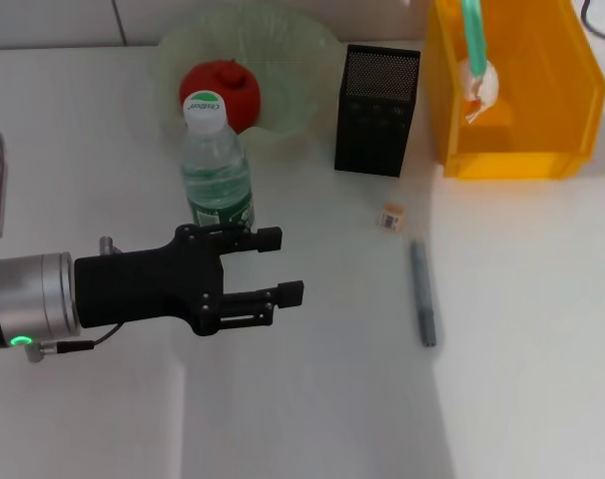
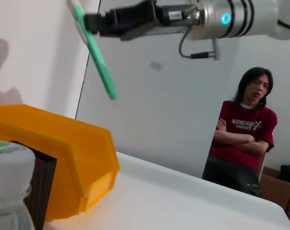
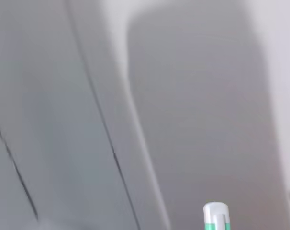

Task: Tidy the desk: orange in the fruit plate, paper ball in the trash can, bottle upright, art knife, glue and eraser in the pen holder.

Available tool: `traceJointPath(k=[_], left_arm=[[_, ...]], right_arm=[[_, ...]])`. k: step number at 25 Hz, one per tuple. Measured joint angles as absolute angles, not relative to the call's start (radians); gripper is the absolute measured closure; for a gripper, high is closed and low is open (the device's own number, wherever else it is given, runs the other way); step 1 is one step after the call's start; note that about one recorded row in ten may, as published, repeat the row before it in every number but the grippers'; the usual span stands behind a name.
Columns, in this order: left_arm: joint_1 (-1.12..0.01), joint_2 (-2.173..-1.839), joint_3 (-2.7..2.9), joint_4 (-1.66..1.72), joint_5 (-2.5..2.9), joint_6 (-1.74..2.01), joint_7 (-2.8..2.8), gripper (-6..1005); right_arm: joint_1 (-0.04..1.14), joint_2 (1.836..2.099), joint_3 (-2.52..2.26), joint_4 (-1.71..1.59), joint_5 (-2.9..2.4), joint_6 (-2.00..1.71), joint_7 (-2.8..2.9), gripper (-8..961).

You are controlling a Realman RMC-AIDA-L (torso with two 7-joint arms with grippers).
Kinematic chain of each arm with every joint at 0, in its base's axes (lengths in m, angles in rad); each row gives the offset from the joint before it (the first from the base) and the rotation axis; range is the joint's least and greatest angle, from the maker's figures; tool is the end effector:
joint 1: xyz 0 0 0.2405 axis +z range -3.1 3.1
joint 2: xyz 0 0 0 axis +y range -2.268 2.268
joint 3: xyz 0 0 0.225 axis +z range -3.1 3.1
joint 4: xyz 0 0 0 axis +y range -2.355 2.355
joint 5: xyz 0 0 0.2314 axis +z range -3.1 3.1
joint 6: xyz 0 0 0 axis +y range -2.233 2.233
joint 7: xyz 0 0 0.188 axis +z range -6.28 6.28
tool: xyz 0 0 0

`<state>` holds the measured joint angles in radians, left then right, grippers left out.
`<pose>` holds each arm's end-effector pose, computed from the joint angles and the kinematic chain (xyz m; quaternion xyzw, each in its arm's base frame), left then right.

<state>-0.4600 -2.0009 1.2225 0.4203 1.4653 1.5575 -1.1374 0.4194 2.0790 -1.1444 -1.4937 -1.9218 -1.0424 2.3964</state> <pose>-0.2237 0.3011 -0.0635 -0.9353 -0.1666 -0.3067 0.0579 0.0966 0.4320 0.0864 -0.8465 0.3175 0.2881 0.3157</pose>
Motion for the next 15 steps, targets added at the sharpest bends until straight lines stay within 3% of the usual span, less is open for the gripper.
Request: traceJointPath(k=[3, 9, 15], left_arm=[[-0.46, -2.002, 1.223, 0.42, 1.465, 1.554, -1.138, 271], [-0.46, -2.003, 1.223, 0.417, 1.466, 1.546, -1.139, 271], [-0.457, -2.006, 1.223, 0.417, 1.466, 1.528, -1.14, 271]], right_arm=[[0.446, 2.078, -1.083, -1.318, -1.711, -0.989, 2.212, 792], [0.625, 2.057, -0.909, -0.741, -1.382, -1.023, 1.794, 786], [0.705, 2.063, -0.841, -0.527, -1.374, -1.011, 1.602, 780]])
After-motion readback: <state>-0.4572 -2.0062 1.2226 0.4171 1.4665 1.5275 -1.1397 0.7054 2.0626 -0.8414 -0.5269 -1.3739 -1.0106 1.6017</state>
